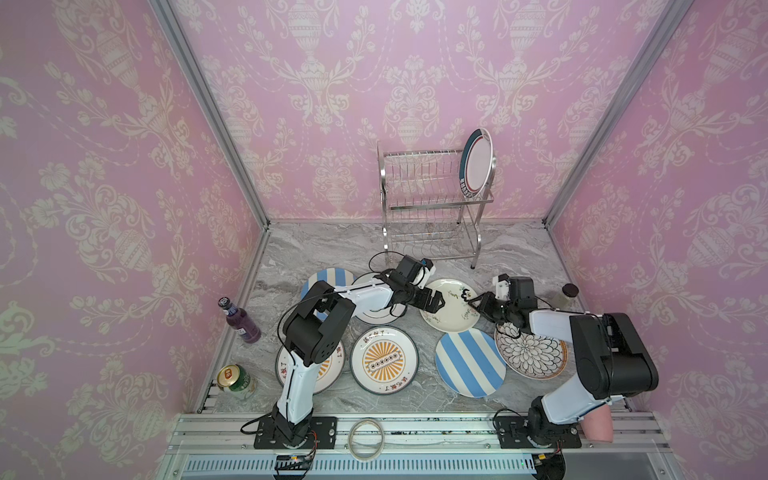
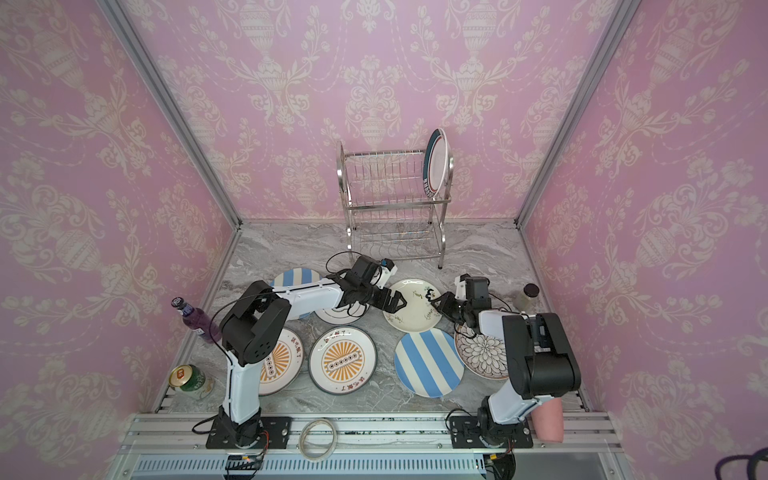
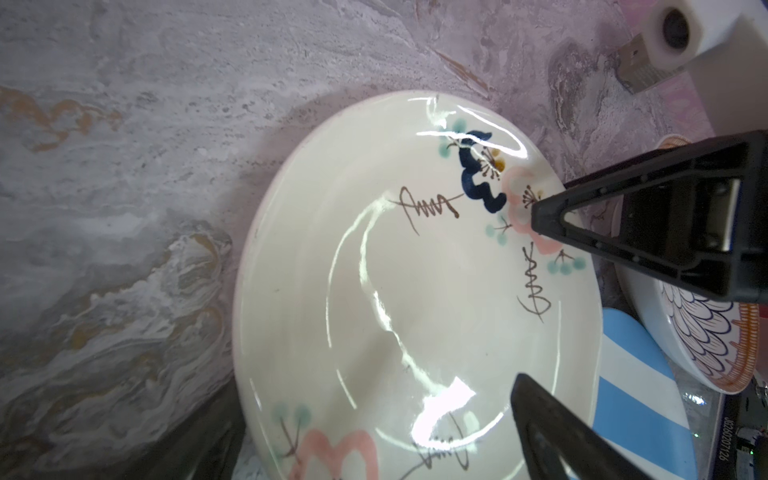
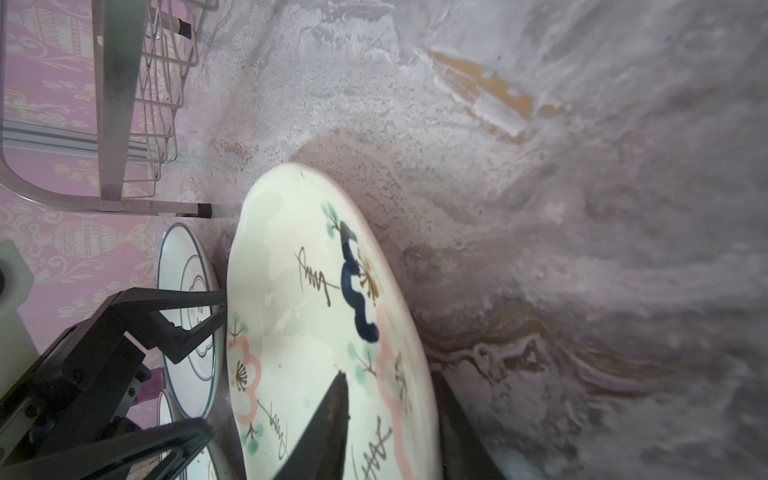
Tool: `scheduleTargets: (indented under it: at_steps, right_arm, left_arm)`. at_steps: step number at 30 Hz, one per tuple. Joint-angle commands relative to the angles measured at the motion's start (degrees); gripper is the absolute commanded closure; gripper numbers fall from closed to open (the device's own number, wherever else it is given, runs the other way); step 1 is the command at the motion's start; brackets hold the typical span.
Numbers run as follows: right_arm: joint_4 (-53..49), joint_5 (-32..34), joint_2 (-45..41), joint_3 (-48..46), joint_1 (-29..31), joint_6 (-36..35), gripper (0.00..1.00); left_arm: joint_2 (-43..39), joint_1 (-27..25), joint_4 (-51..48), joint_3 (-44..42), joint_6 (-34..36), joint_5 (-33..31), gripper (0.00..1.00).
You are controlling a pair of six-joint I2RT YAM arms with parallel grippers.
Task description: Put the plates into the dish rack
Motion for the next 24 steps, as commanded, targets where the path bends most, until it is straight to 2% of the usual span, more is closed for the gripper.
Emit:
scheduleTargets:
  at_steps: [1,3,9,14,19,24]
  right_arm:
    - [-3.46,-1.42,-0.70,2.70,2.07,-1.96,0.62]
    - [-7.78,0.16,-1.11,4.16,2.56,-4.90,0.60]
    - [-16.17,4.18,-3.49,6.28,2.84,-7.62,0.54]
    - [-17.42,3.87,-3.54,8.05,3.10,-9.43,0.53]
    - [-14.80,-1.20,-1.00,10.06,3.10,-9.56,0.55]
    - [-8.88,-4.32,-0.27,9.15,3.10,-6.07,0.65]
  left_arm:
    - [-0.49,-1.06,2.45,0.38,0.50,2.86,0.01]
    - [-0.48,-1.05,2.42,0.41,0.44,2.88,0.01]
    - [-0.62,-1.08,2.46,0.41,0.52,2.70,0.01]
    - [-0.31,-1.07,2.54,0.67,0.58,3.03,0.01]
    - [-0.05,-1.09,2.89,0.91,0.39,3.25,0.01]
    - [-0.34,-1.03,3.33,0.85,0.06,3.23,0.01]
